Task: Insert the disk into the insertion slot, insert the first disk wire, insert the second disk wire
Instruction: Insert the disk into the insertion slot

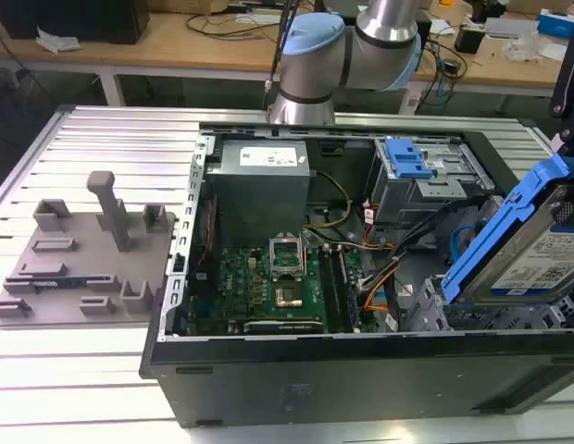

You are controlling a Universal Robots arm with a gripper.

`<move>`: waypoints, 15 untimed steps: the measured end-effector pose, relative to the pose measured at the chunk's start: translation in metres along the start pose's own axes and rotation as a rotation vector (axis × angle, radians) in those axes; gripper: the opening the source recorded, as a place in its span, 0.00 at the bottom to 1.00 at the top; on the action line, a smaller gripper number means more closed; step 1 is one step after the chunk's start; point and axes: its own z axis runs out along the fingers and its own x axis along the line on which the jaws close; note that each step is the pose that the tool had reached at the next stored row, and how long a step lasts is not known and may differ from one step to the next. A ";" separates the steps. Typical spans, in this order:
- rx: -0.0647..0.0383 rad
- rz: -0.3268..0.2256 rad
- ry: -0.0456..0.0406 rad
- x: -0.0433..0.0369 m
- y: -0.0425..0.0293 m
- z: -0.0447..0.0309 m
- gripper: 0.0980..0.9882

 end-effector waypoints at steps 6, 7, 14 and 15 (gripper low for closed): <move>0.000 0.000 -0.0003 0.0000 0.0000 0.0000 0.30; 0.000 0.000 -0.0004 0.0000 0.0000 0.0000 0.30; -0.001 -0.002 -0.0421 0.0016 0.0000 0.0002 0.30; -0.001 -0.002 -0.0444 0.0017 0.0000 0.0002 0.30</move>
